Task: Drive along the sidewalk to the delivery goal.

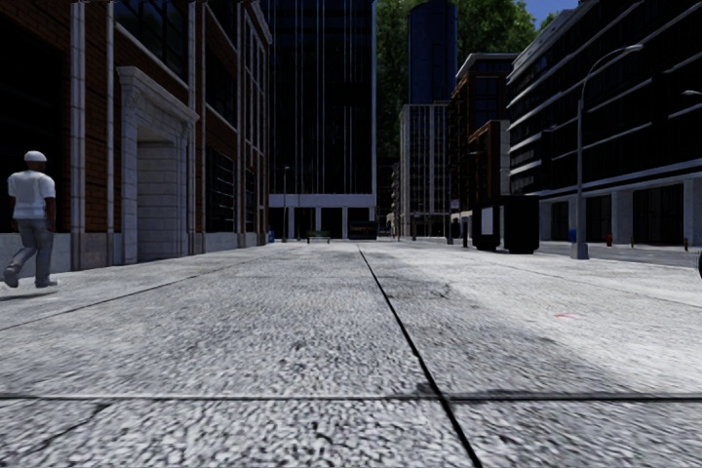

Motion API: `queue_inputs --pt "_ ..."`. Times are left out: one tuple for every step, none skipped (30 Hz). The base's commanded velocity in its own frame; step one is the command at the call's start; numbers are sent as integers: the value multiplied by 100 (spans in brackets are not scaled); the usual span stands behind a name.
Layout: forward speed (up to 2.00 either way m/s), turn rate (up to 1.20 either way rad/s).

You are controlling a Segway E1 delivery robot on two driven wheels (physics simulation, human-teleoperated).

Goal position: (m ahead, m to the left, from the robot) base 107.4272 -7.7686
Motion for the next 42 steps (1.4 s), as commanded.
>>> queue_inputs --pt "200 0" --pt "200 0" --pt "200 0" --pt "200 0" --pt "200 0" --pt "200 0" --pt "200 0" --pt "200 0" --pt "200 0" --pt "200 0" --pt "200 0" --pt "200 0" --pt "200 0" --pt "200 0" --pt "200 0" --pt "200 0" --pt "200 0" --pt "200 0" --pt "200 0" --pt "200 0" --pt "200 0" --pt "200 0" --pt "200 0" --pt "200 0" --pt "200 0" --pt "200 0" --pt "200 0" --pt "200 0" --pt "200 0" --pt "200 0" --pt "200 0" --pt "200 0" --pt "200 0" --pt "200 0" --pt "200 0" --pt "200 0" --pt "200 0" --pt "200 0" --pt "200 0" --pt "200 0" --pt "200 0" --pt "200 0"
